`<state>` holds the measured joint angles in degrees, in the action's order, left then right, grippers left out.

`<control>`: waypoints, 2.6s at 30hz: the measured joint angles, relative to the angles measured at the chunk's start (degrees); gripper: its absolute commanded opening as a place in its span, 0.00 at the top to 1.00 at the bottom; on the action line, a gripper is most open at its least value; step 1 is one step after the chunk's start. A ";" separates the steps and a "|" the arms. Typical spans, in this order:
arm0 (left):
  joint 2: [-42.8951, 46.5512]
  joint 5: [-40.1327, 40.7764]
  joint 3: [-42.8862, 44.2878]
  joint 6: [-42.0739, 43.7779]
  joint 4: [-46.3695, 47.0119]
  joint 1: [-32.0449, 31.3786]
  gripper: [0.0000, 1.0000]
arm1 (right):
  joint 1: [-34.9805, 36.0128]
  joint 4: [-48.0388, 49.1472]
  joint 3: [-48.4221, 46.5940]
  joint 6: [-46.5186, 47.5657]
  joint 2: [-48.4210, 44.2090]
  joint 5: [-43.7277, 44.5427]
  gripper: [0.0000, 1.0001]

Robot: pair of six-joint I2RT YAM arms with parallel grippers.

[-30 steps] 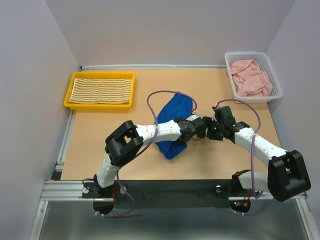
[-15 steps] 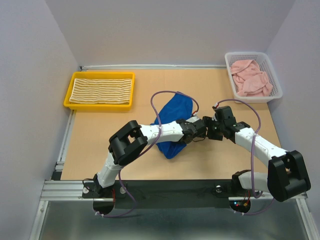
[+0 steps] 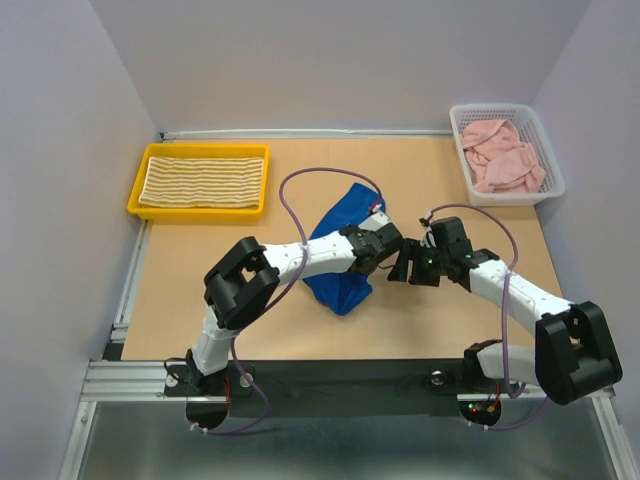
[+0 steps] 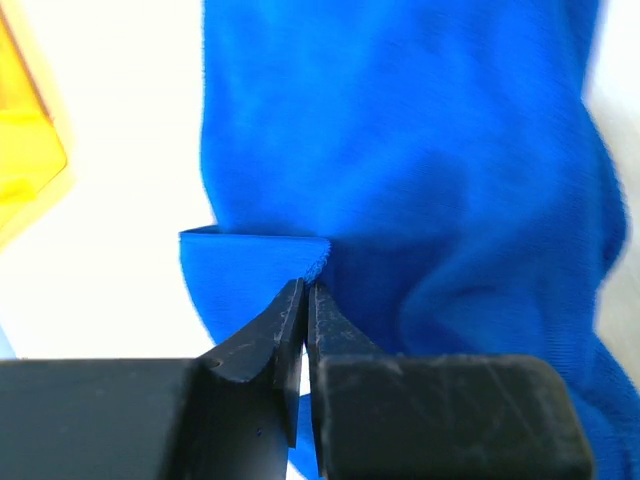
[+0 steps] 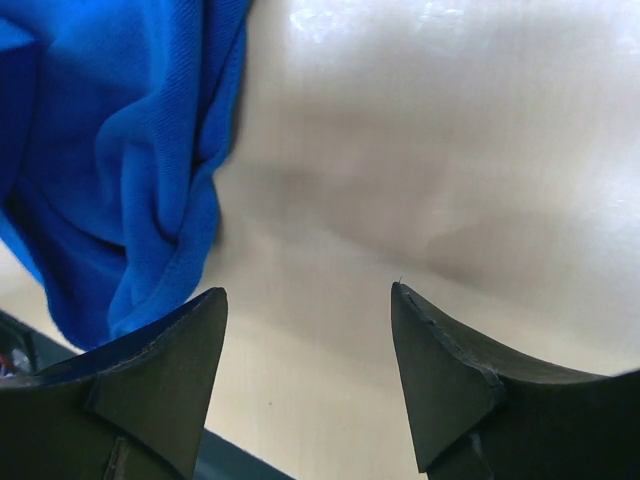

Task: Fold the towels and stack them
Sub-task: Flatten out the crumpled towel

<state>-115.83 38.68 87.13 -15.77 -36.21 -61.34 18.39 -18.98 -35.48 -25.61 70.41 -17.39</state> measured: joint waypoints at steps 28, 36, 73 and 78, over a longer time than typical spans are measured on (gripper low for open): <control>36.54 -9.92 -28.30 -14.58 10.67 10.47 1.00 | 5.25 20.76 5.18 -15.72 8.46 -3.72 0.46; 43.98 -11.96 -35.19 -17.49 10.82 11.10 1.00 | 5.25 26.32 3.61 -17.16 14.38 -1.42 0.51; 47.93 -20.96 -35.78 -15.34 19.89 25.20 1.00 | -10.56 5.57 -20.28 -1.77 9.97 16.48 0.98; 51.82 -26.53 -46.21 -19.30 21.35 25.20 1.00 | -10.56 1.51 -7.23 -4.42 -0.37 15.61 0.97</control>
<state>-64.01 12.14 40.93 -35.07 -14.85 -36.14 7.84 -17.47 -42.72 -30.02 70.04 -1.78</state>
